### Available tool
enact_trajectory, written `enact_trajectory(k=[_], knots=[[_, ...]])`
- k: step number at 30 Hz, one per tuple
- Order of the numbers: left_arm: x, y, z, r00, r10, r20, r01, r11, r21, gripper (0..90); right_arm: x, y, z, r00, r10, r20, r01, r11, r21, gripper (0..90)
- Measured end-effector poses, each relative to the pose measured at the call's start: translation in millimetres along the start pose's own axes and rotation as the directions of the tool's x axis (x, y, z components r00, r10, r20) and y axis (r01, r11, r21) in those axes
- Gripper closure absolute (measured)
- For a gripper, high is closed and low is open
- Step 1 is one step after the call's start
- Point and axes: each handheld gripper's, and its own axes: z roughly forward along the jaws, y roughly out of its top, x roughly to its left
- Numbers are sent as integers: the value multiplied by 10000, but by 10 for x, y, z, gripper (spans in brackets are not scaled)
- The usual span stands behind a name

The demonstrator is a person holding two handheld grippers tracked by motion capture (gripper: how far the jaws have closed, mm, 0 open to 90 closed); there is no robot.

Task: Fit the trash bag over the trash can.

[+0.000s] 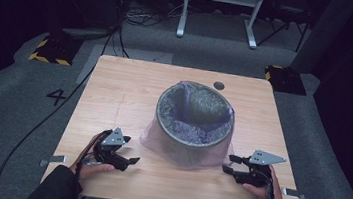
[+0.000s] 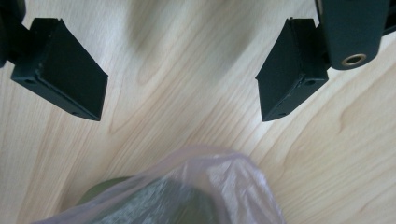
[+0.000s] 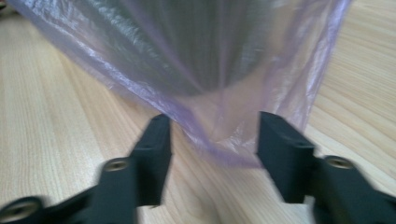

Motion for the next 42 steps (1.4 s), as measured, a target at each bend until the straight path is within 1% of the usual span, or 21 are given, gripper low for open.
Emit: enact_trajectory(k=[1, 2, 3, 4, 6, 7, 9, 10, 11, 14, 16, 18, 19, 21, 26, 28, 31, 33, 35, 39, 42], knots=[[2, -22, -7, 10000, -72, -13, 73, 9999, 78, 156, -1, 0, -20, 10000, 14, 27, -14, 10000, -10, 371], [4, -34, -11, 10000, -77, -38, 78, 9998, 157, 156, -3, 3, -50, 9998, -41, 207, 40, 10000, 29, 335], [3, -56, -11, 9999, -138, -5, 138, 9997, 210, 156, -5, 6, -67, 9997, -39, 257, 39, 10000, 15, 303], [4, -66, -12, 9999, -145, -5, 145, 9995, 283, 156, -8, 8, -98, 9994, 38, 337, -37, 10000, -54, 285], [2, -93, -7, 9999, -141, -21, 141, 9991, 395, 156, -19, 13, -143, 9978, 193, 636, -182, 9997, -190, 263], [-1, -100, -2, 9999, -110, -107, 114, 9989, 458, 156, -27, 15, -165, 9973, 305, 669, -286, 9992, -296, 263], [-4, -113, 0, 9997, -140, -191, 149, 9988, 475, 156, -32, 31, -205, 9955, 354, 880, -321, 9988, -382, 248], [2, -117, 1, 9998, -112, -161, 120, 9987, 505, 157, -36, 42, -230, 9947, 392, 950, -344, 9981, -512, 233], [6, -121, 8, 9997, -204, -93, 209, 9982, 562, 156, -36, 50, -244, 9947, 435, 935, -380, 9975, -597, 232], [11, -119, 15, 9994, -315, -122, 322, 9974, 641, 157, -21, 99, -291, 9934, 392, 1077, -308, 9964, -785, 205], [2, -115, 28, 9995, -210, -221, 227, 9965, 802, 156, -8, 138, -324, 9930, 330, 1131, -224, 9953, -937, 198], [-27, -109, 42, 9989, 109, -453, -66, 9954, 956, 151, 9, 198, -368, 9922, 235, 1223, -102, 9940, -1088, 197], [-36, -108, 48, 9986, 188, -501, -139, 9952, 970, 149, 19, 227, -390, 9916, 228, 1272, -79, 9932, -1166, 196], [-35, -108, 48, 9986, 177, -493, -128, 9952, 972, 145, 36, 282, -431, 9916, 163, 1280, 12, 9907, -1359, 195], [-34, -107, 50, 9987, 172, -476, -125, 9952, 972, 143, 86, 501, -532, 9885, -141, 1505, 408, 9836, -1756, 193], [-31, -104, 54, 9988, 178, -465, -132, 9951, 978, 140, 97, 606, -548, 9840, -264, 1760, 563, 9843, -1671, 197], [-29, -103, 56, 9988, 187, -444, -143, 9950, 987, 139, 114, 761, -571, 9814, -510, 1852, 838, 9811, -1741, 199], [-27, -102, 56, 9989, 196, -435, -152, 9949, 992, 138, 119, 866, -585, 9776, -663, 1996, 1025, 9789, -1770, 201], [-26, -101, 57, 9989, 209, -427, -166, 9949, 994, 138, 125, 971, -595, 9779, -733, 1956, 1096, 9773, -1815, 199], [-25, -99, 58, 9989, 226, -413, -184, 9949, 995, 138, 139, 1178, -607, 9728, -1056, 2062, 1453, 9714, -1878, 194], [-19, -97, 60, 9989, 280, -378, -241, 9947, 995, 138, 159, 1338, -605, 9723, -1279, 1957, 1660, 9671, -1926, 195]])
